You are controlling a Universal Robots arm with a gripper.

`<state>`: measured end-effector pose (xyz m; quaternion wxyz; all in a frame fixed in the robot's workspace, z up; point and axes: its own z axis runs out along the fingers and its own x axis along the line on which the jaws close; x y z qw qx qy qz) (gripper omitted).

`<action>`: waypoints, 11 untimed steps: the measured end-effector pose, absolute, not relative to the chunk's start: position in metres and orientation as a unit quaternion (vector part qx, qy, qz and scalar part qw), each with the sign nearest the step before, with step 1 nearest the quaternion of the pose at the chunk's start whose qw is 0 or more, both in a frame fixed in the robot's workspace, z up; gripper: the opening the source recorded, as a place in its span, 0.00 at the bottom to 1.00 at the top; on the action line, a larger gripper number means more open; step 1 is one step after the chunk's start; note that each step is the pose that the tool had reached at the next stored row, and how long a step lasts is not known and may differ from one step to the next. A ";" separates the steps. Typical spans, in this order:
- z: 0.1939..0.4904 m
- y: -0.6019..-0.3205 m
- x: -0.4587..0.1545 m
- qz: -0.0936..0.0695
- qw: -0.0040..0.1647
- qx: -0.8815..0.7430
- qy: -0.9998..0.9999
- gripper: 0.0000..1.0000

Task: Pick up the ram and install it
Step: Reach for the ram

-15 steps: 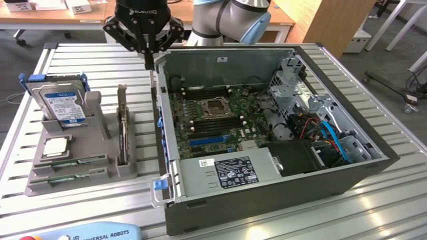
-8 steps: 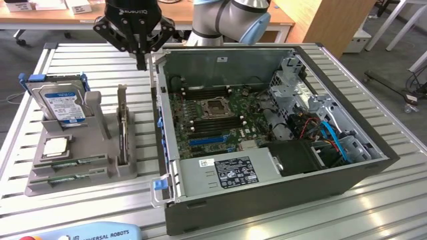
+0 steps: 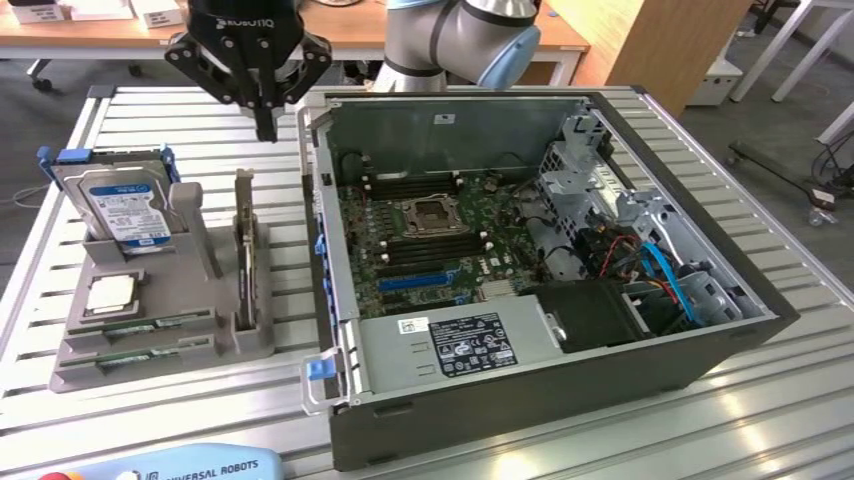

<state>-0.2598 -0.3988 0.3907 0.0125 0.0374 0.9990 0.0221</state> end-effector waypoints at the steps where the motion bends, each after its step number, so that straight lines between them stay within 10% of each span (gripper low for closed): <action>1: 0.391 -0.399 -0.262 0.022 0.012 0.037 0.999 0.10; 11: 0.390 -0.399 -0.284 0.022 0.013 0.037 0.999 0.10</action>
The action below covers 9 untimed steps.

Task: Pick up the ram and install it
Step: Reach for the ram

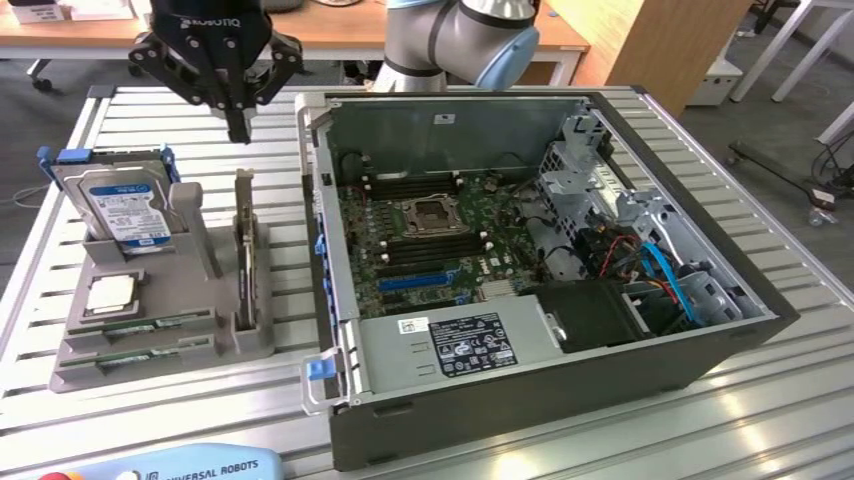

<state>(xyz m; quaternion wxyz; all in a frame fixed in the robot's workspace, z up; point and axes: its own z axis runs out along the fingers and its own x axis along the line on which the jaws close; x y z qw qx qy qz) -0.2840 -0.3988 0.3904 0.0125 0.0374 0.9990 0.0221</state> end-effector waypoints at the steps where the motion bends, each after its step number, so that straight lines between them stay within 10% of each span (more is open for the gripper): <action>1: 0.390 -0.399 -0.286 0.022 0.013 0.037 0.999 0.10; 9: 0.390 -0.399 -0.303 0.022 0.012 0.037 0.999 0.10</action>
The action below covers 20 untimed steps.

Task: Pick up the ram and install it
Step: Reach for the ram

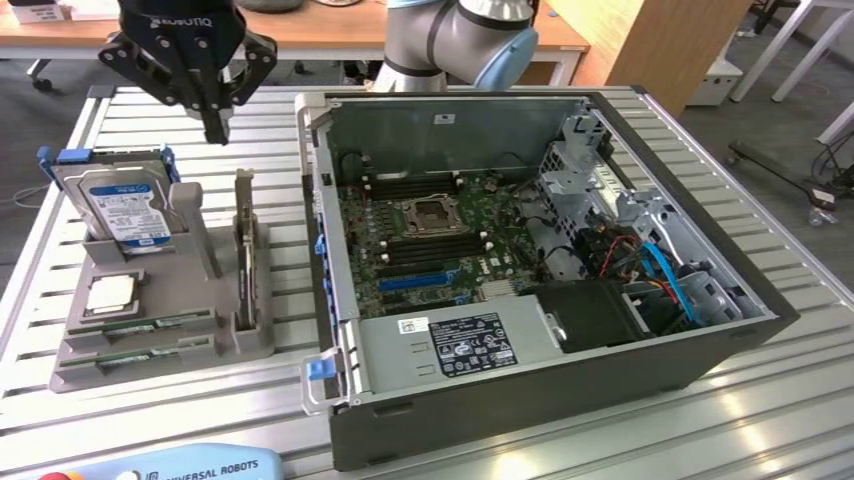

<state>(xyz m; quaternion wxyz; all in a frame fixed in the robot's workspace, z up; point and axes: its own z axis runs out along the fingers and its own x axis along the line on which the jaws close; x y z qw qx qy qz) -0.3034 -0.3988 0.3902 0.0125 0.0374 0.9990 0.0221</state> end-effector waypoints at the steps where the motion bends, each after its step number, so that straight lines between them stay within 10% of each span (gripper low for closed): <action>1: 0.390 -0.399 -0.306 0.022 0.012 0.037 0.999 0.10; 20: 0.390 -0.399 -0.345 0.022 0.012 0.037 0.999 0.10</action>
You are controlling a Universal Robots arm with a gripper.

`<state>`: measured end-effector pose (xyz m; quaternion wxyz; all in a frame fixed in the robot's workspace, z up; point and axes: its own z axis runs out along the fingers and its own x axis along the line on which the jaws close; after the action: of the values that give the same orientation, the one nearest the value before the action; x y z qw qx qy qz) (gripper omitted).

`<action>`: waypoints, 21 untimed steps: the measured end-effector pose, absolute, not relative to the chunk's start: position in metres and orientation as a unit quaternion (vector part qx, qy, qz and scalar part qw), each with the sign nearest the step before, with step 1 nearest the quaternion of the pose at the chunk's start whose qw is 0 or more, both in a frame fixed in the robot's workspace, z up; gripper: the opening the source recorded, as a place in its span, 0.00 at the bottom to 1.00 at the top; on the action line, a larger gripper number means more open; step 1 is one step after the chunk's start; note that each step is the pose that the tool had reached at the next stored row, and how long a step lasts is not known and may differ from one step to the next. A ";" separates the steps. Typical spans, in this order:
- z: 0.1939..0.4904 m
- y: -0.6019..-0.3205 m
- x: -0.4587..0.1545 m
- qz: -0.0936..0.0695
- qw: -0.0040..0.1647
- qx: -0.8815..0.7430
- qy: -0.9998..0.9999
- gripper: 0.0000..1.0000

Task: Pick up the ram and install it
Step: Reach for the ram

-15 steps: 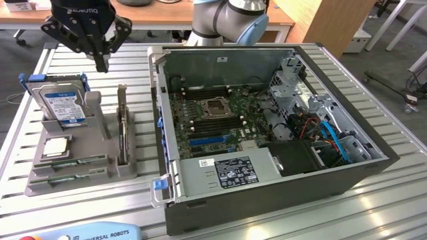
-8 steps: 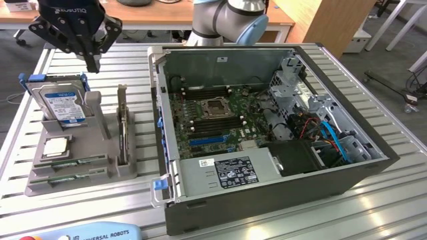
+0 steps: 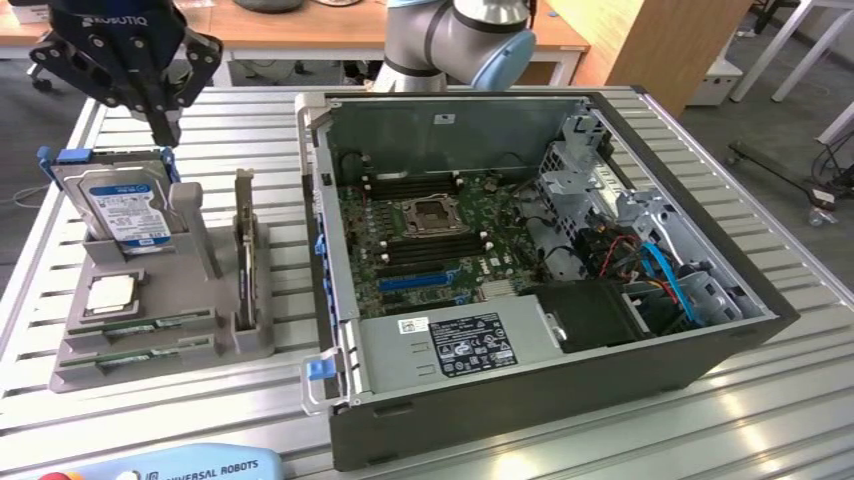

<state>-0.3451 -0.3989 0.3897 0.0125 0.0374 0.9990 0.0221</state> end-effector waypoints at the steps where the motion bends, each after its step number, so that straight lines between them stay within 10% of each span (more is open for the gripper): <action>1: 0.390 -0.399 -0.347 0.022 0.012 0.037 0.999 0.10; 21: 0.389 -0.399 -0.381 0.022 0.012 0.037 0.999 0.10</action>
<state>-0.3809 -0.3989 0.3893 0.0125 0.0373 0.9990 0.0221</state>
